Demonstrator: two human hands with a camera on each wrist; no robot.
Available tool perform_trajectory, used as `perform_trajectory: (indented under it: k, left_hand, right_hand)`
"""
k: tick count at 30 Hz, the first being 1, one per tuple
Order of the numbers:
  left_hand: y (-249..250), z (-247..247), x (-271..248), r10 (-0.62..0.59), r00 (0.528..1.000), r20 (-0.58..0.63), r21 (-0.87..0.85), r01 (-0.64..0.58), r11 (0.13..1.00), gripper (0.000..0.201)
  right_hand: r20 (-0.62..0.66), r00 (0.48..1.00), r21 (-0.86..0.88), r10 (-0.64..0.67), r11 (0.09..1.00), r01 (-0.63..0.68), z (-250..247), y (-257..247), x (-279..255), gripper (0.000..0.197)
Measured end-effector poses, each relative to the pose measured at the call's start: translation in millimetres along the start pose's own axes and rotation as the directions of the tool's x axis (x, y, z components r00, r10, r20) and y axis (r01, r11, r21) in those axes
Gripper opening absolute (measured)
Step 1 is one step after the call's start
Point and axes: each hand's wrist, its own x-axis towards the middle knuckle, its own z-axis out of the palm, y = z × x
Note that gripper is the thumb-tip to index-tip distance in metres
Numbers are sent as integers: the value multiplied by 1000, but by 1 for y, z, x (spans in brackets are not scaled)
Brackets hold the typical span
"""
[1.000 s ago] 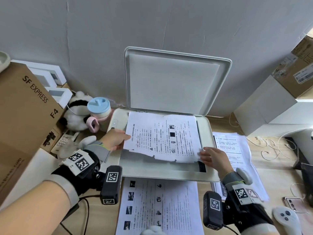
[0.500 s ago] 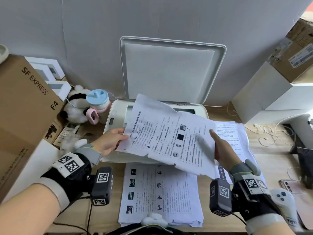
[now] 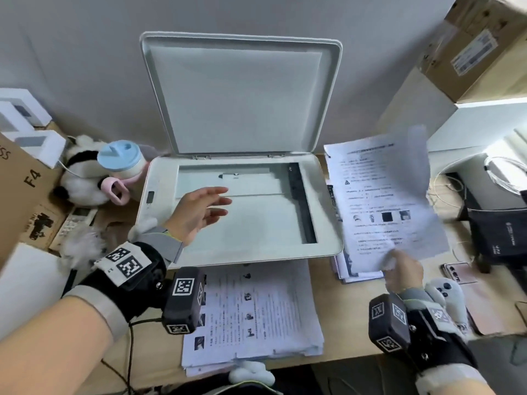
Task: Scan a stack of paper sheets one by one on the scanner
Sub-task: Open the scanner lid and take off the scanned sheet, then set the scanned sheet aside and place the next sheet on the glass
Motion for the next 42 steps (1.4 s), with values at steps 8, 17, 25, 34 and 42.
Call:
perform_trajectory:
  k: [8, 17, 25, 34, 42]
  left_hand:
    - [-12, 8, 1, -25, 999, -40, 5, 25, 1000, 22]
    - [-21, -5, -12, -63, 998, -2, -30, 63, 998, 21]
    - [-39, -25, -41, -279, 909, 309, 2, 293, 956, 33]
    - [-97, -57, -63, -591, 776, 219, 170, 567, 806, 21]
    - [-144, -70, -57, -593, 762, -261, -22, 609, 793, 10]
  right_hand:
    - [119, 985, -446, 128, 893, -62, 12, 12, 33, 37]
    - [203, 949, 67, 243, 963, -261, 15, 21, 49, 44]
    - [230, 886, 306, 403, 834, -459, 18, 41, 12, 45]
    - [541, 788, 118, 295, 900, -419, 58, 83, -45, 20]
    - [494, 853, -30, 171, 983, -180, 77, 88, -58, 16]
